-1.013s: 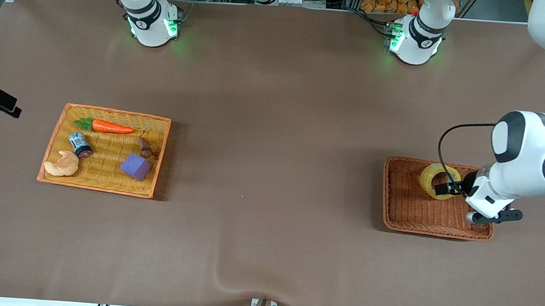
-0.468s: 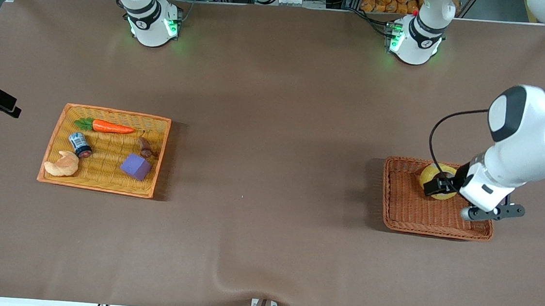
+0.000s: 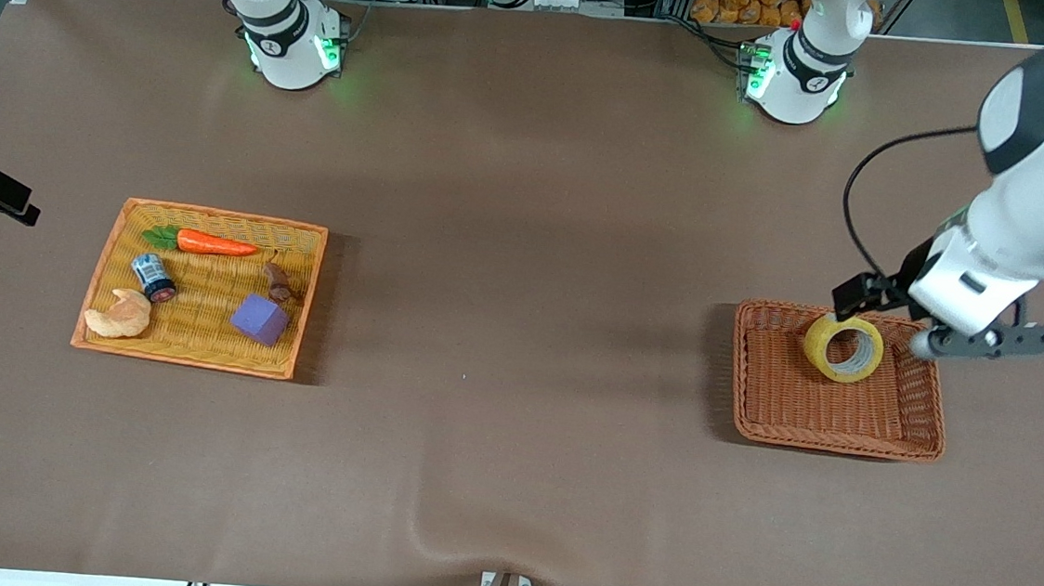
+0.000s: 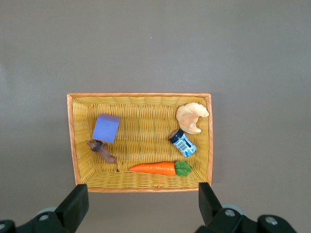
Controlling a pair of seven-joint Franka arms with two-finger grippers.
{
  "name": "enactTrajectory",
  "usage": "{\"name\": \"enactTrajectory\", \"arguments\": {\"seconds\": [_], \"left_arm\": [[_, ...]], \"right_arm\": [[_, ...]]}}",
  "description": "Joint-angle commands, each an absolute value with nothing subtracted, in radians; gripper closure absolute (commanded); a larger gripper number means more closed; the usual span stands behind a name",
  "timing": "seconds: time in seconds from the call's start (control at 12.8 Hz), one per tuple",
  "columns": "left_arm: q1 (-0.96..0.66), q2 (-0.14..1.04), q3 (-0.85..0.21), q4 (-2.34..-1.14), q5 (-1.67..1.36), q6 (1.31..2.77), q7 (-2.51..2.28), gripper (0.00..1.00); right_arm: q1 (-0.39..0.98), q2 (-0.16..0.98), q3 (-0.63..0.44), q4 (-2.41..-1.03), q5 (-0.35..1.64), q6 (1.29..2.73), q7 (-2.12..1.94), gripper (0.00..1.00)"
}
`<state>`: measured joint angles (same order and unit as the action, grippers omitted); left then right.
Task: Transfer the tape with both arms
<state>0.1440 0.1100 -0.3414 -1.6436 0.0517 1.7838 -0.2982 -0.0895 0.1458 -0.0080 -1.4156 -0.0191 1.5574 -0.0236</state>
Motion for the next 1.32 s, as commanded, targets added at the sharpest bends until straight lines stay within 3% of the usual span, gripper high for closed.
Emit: {"name": "enactTrajectory", "arguments": {"seconds": [0.0,0.31,0.55,1.25], "left_arm": [[0.150,0.055,-0.356,-1.655,0.071,1.703,-0.295,0.00],[0.060,-0.006,-0.286,-1.652,0.064,1.617,-0.186,0.00],[-0.029,-0.008,-0.169,-1.586,0.057,1.556,-0.121,0.00],[-0.057,-0.008,-0.091,-1.539,-0.009,1.491,-0.147,0.00]], "right_arm": [[-0.109,0.152,0.005,-1.397,-0.012,1.551,-0.029,0.00],[-0.109,0.152,0.006,-1.397,-0.012,1.551,-0.029,0.00],[-0.109,0.150,0.006,-1.397,-0.012,1.552,-0.029,0.00],[-0.109,0.152,0.005,-1.397,-0.012,1.552,-0.029,0.00]]}}
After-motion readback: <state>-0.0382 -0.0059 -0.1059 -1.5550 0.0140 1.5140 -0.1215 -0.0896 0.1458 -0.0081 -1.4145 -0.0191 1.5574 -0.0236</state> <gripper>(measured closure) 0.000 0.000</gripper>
